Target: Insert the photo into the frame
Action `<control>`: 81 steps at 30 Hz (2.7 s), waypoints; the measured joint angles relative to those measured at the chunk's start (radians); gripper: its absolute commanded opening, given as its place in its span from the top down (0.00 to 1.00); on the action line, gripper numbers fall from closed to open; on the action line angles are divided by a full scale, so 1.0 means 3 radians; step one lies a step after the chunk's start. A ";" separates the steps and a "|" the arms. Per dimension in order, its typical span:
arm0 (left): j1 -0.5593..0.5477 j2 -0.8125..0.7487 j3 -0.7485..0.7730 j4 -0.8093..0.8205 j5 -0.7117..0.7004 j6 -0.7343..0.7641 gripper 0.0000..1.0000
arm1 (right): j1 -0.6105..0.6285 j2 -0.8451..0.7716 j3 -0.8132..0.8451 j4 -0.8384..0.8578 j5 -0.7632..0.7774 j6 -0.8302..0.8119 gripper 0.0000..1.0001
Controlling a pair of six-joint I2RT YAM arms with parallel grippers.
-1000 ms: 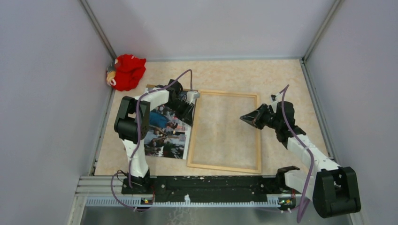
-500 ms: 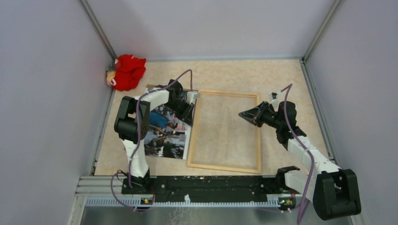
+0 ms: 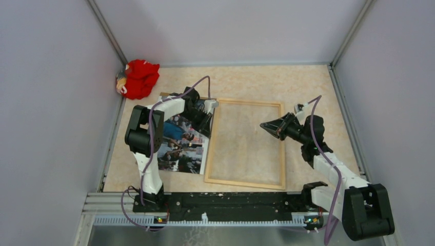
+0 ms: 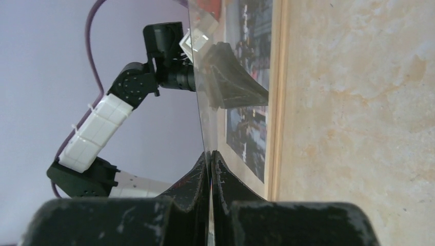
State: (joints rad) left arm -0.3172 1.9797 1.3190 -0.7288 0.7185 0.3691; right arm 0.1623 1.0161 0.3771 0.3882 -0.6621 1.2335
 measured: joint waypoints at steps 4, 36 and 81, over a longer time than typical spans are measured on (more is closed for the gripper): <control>0.0000 0.0000 0.0000 0.0000 0.0001 0.0000 0.78 | 0.0000 0.0000 -0.0020 0.0225 -0.0029 0.0159 1.00; -0.0005 0.0000 -0.0001 0.0001 0.0010 0.0000 0.79 | -0.0027 0.0165 0.0696 -0.1109 -0.0043 -0.1160 1.00; -0.0011 0.0000 -0.0001 0.0003 0.0010 0.0001 0.80 | -0.0071 0.0205 0.0781 -0.2027 0.0490 -0.1972 0.58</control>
State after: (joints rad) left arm -0.3206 1.9797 1.3186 -0.7280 0.7216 0.3695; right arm 0.1410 1.0775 0.6113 -0.2199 -0.5152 0.6418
